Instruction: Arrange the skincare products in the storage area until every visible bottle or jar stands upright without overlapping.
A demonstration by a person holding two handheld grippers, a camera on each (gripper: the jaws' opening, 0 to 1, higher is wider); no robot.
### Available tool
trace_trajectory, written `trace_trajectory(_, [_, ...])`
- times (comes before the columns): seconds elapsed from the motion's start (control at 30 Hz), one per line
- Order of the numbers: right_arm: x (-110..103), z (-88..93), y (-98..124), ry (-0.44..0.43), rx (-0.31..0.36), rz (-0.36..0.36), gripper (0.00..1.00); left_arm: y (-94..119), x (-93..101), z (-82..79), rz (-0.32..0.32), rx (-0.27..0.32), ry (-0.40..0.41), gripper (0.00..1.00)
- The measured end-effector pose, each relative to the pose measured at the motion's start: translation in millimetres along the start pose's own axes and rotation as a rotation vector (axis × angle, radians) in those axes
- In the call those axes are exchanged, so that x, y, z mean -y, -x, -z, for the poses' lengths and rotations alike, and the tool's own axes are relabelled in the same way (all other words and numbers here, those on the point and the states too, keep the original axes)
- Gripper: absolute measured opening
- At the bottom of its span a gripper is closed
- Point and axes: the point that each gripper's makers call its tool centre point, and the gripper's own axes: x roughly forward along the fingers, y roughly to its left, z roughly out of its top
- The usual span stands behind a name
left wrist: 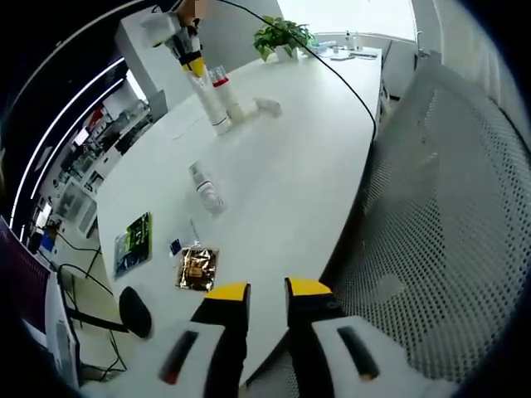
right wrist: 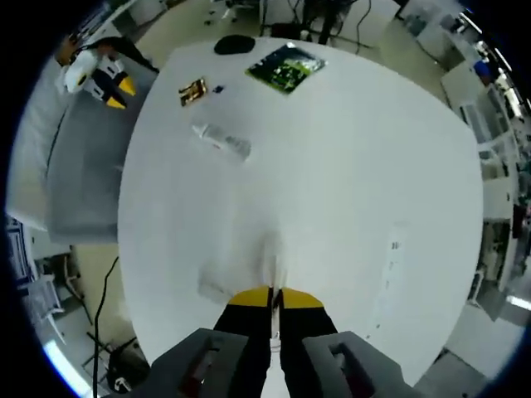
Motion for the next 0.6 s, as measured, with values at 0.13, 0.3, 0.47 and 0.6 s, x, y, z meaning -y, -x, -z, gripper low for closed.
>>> trace_trajectory(0.13, [-0.5, 1.2, 1.6, 0.005, -0.012, -0.003, 0.0, 0.0, -0.1, 0.1, 0.0, -0.001, -0.002, 0.12])
trace_trajectory(0.3, [-0.4, 2.1, 2.9, 0.028, -0.042, -0.005, 0.0, -0.3, 0.4, 0.6, 0.002, -0.003, -0.004, 0.12])
trace_trajectory(0.47, [-1.6, 0.8, 3.3, 0.018, -0.049, -0.014, 0.0, -1.1, 3.3, 1.4, 0.019, -0.009, -0.003, 0.12])
trace_trajectory(0.6, [2.5, 1.8, 3.7, -0.067, -0.038, -0.009, 0.0, -1.4, 5.5, 1.2, 0.029, -0.01, -0.011, 0.12])
